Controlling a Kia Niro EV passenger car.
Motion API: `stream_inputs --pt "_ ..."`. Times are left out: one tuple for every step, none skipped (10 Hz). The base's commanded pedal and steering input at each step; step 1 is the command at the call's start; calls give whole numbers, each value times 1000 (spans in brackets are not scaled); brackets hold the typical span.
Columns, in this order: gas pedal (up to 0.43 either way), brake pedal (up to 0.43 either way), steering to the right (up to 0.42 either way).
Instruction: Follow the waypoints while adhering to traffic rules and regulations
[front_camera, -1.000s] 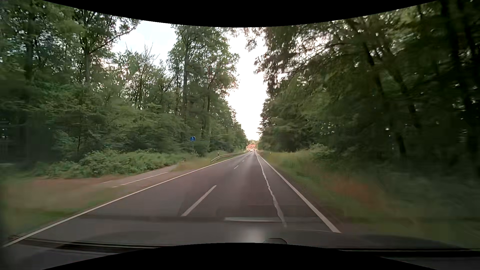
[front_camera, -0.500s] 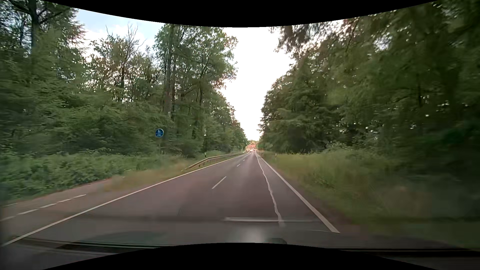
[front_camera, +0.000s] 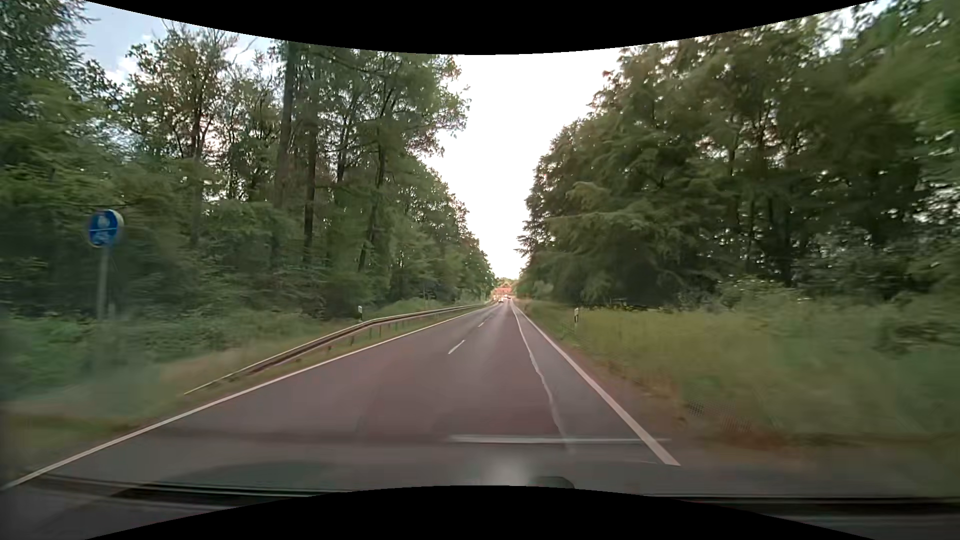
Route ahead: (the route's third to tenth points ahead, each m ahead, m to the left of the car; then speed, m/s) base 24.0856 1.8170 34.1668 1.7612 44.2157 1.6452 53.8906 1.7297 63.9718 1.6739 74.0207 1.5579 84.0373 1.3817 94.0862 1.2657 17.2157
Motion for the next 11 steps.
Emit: stream_inputs --pt "28 0 -5" --pt "39 0 -5" --pt "39 0 -5" --pt "47 0 -5" --pt "47 0 -5" --pt "59 0 -5" --pt "59 0 -5" --pt "59 0 -5" --pt "59 0 -5" --pt "59 0 -5" --pt "59 0 -5"
